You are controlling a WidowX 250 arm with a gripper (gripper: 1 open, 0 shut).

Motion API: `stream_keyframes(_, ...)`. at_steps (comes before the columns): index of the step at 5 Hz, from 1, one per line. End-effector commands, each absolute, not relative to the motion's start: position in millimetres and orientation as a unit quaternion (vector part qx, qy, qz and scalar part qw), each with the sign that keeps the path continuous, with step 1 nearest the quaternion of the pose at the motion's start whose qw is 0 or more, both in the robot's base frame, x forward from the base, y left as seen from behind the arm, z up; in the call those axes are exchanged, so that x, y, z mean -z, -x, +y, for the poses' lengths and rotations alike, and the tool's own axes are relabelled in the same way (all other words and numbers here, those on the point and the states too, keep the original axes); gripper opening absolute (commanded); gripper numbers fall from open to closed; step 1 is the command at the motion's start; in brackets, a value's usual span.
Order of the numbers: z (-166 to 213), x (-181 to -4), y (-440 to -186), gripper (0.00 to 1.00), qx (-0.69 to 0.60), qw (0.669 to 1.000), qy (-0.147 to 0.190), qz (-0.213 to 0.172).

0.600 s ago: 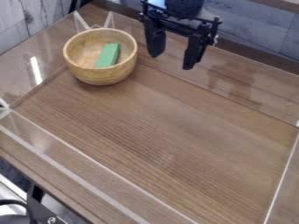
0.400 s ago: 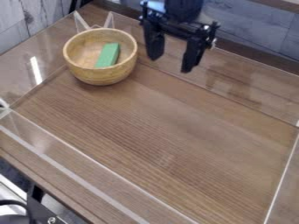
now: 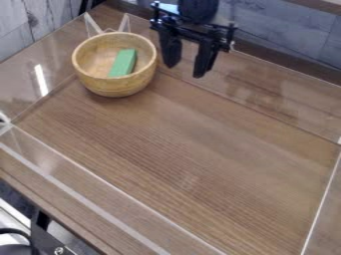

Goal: Put green stick into wooden bowl

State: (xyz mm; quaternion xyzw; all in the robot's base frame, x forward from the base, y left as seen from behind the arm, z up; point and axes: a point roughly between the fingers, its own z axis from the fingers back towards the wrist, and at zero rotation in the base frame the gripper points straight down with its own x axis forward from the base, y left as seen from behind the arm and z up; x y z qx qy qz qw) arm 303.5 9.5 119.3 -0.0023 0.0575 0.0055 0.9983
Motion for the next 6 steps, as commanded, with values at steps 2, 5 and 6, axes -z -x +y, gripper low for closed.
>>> stream_keyframes(2, -4, -163.9, -305, 1.00, -0.016, 1.000, -0.006, 0.010)
stream_keyframes(5, 7, -144.0, -308, 1.00, -0.050, 0.998, -0.009, 0.026)
stream_keyframes(6, 4, -131.9, -298, 1.00, -0.043, 0.999, -0.010, 0.030)
